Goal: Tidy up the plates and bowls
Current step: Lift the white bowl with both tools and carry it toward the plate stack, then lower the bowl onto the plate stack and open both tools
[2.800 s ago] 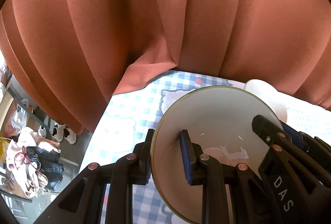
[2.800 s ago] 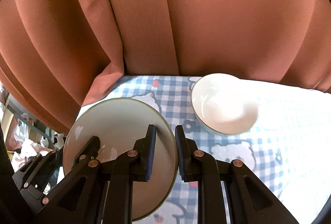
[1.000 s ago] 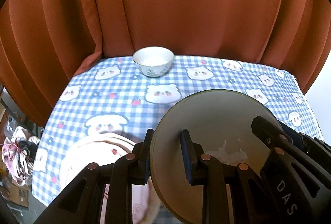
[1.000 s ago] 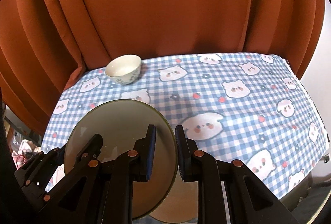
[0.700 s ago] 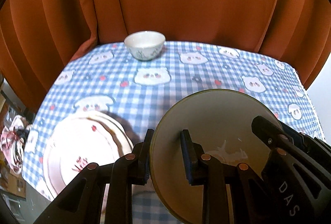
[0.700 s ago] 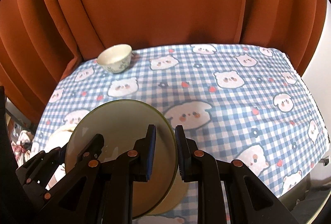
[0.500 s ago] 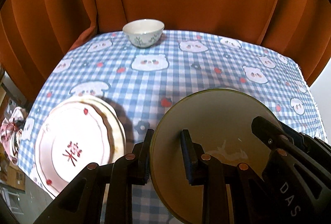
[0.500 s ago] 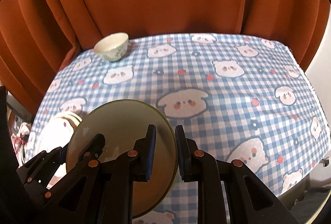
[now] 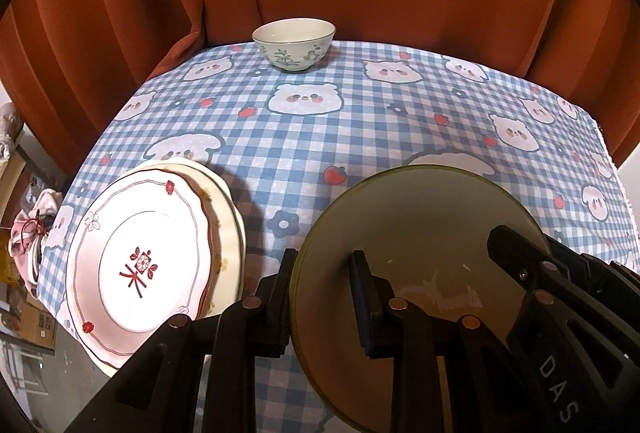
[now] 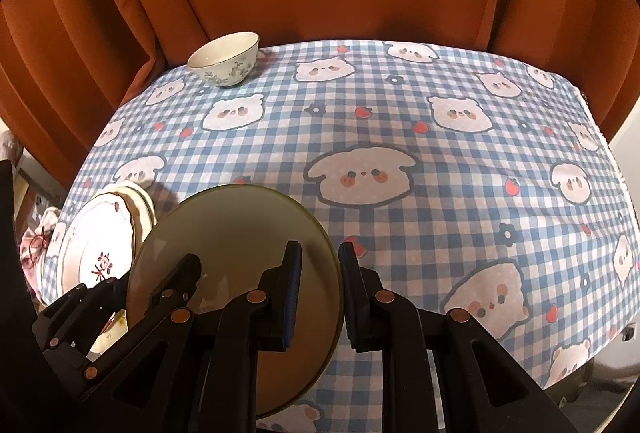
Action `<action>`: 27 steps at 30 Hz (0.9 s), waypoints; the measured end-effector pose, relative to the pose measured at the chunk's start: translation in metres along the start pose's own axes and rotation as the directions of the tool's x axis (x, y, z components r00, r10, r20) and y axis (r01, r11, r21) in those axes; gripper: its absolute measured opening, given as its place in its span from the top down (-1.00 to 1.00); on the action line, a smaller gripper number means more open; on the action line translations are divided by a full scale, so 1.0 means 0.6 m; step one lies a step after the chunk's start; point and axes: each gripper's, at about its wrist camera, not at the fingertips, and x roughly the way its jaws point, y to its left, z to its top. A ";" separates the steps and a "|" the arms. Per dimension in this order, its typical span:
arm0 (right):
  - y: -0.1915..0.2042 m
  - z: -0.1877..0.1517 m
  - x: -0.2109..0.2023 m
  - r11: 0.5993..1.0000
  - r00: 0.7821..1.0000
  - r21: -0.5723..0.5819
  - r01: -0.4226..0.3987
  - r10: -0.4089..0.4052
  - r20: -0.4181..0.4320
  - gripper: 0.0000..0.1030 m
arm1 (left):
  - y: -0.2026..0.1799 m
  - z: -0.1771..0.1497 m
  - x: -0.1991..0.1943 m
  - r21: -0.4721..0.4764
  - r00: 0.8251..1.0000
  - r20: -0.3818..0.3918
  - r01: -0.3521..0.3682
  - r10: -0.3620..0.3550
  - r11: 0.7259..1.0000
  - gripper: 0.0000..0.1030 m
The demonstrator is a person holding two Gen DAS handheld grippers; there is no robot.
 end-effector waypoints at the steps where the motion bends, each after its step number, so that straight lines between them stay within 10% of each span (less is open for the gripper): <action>1: 0.001 0.001 0.001 1.000 1.000 -0.004 -0.004 0.004 -0.001 0.56 | 0.002 0.000 0.000 -0.004 1.000 0.000 -0.003 0.003 1.000 0.53; 21: 0.014 -0.012 0.031 0.997 1.000 -0.078 0.020 -0.020 0.000 0.57 | 0.008 -0.022 0.041 -0.028 0.998 -0.060 0.008 -0.009 1.000 0.50; 27: 0.017 -0.014 0.034 0.999 1.000 -0.043 0.025 -0.026 -0.014 0.40 | 0.014 -0.021 0.042 -0.005 0.994 -0.073 0.084 -0.084 0.996 0.03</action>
